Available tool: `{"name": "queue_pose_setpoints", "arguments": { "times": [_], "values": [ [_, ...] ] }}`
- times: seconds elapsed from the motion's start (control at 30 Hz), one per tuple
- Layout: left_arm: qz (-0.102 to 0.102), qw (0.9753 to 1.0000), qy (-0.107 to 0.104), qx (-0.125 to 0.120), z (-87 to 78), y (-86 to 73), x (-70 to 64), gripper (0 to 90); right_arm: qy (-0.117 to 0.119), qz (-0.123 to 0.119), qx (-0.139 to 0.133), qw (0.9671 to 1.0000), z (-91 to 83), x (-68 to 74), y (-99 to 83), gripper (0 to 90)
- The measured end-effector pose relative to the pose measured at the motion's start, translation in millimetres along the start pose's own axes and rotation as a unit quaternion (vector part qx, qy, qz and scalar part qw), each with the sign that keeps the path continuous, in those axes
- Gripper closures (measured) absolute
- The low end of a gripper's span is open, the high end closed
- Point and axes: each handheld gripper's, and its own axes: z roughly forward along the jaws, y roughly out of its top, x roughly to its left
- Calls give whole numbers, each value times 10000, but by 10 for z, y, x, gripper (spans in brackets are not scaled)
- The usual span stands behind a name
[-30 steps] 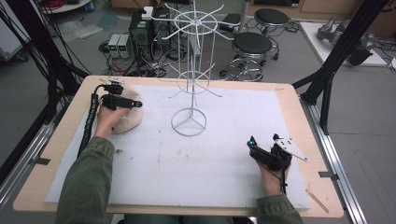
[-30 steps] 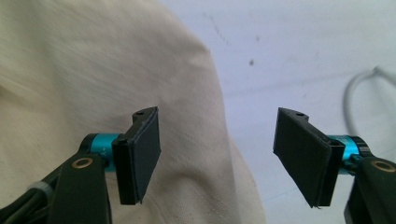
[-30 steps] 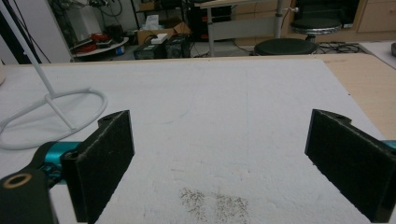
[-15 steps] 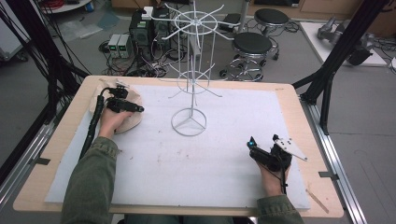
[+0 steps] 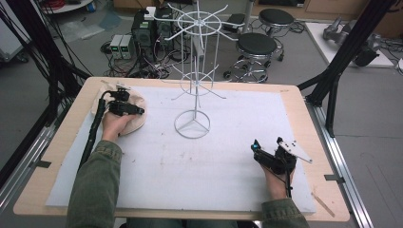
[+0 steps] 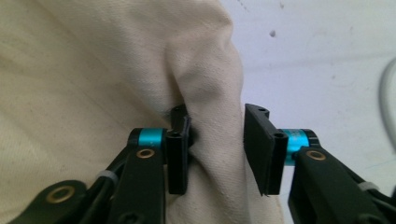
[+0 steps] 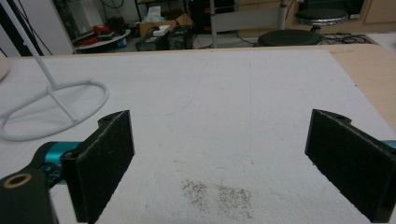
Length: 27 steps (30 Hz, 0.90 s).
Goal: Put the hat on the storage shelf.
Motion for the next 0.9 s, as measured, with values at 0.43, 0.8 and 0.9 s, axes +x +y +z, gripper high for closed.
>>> {"name": "queue_pose_setpoints", "arguments": {
  "times": [0.43,0.8,0.9],
  "values": [
    [82,9989,-435,-156,-124,-35,-23,794,29,43,53,10000,0,-7,-1,71],
    [390,9960,-614,-523,-365,-147,30,786,12,58,49,10000,-2,-6,0,72],
    [477,9933,-730,-753,-493,-192,20,782,13,56,23,10000,-1,-10,1,71]
  ]
}}
